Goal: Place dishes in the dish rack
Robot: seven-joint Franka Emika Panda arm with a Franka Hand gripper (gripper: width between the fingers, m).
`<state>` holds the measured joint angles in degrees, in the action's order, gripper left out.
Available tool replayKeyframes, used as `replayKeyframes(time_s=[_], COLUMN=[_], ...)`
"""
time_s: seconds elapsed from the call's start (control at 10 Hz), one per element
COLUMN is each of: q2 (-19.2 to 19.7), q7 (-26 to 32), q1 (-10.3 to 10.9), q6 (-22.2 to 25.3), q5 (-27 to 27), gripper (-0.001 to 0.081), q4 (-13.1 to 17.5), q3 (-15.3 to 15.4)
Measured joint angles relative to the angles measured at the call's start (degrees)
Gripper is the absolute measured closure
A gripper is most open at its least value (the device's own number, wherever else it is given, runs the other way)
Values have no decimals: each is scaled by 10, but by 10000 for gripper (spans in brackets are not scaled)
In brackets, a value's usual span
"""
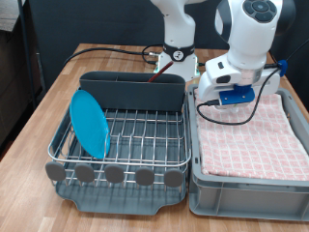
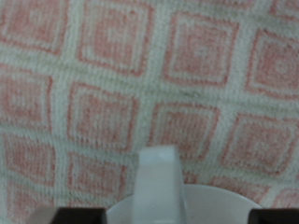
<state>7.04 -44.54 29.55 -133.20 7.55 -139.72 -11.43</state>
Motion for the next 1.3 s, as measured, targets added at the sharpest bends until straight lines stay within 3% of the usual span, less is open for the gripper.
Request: replayKeyframes(time_s=[0.2,0.4,0.8,1.0,1.3], q2=[0,-1,-24,-52,-97], q7=[0,0,-12,-22,-82], q1=[0,-1,-3,-6,-16], q6=[-3,-4,16,-6,-54], q5=[0,0,-12,-26,-94], gripper=[696,735,735,735,735], q4=[0,2,25,27,27], q3=[-1,-6,-25,-40,-61])
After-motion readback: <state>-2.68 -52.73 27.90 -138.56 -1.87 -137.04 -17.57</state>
